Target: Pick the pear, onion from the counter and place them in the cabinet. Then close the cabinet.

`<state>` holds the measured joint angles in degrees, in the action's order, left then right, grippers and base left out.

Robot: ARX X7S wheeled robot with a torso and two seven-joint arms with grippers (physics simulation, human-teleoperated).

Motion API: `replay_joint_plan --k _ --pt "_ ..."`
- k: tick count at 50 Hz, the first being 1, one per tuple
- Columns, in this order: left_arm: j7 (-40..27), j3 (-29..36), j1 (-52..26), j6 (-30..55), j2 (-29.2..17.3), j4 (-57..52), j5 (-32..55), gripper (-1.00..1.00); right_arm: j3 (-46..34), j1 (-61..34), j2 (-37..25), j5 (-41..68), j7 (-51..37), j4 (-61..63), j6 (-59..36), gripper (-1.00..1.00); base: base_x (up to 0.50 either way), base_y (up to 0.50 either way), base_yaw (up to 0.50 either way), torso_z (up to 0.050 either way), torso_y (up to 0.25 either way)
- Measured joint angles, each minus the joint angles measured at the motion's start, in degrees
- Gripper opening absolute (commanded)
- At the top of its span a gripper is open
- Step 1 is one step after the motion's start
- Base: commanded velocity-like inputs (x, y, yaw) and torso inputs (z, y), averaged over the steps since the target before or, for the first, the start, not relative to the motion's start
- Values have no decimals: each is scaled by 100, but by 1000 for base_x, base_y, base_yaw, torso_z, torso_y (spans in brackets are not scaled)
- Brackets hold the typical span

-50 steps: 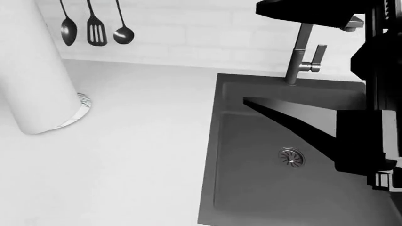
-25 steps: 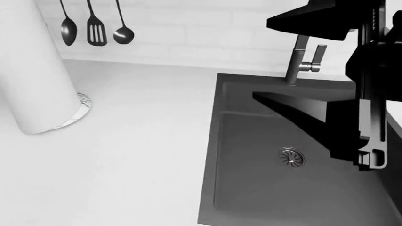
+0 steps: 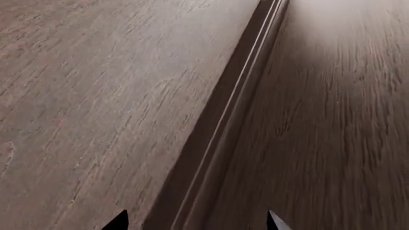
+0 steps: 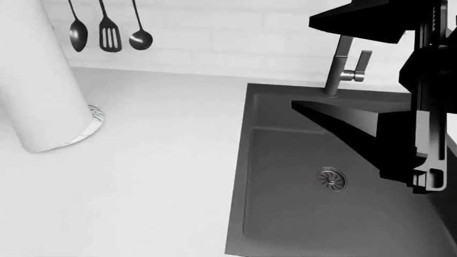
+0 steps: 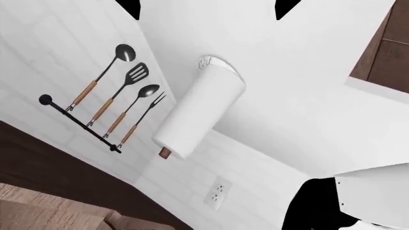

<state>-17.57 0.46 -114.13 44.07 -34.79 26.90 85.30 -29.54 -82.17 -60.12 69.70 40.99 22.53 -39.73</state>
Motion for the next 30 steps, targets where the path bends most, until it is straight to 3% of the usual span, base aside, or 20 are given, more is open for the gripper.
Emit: replay_joint_plan --k 30 --pt "1755 1291 -1233 731 458 848 -1658 100 94 90 -86 97 -101 123 38 100 0 0 0 0 0"
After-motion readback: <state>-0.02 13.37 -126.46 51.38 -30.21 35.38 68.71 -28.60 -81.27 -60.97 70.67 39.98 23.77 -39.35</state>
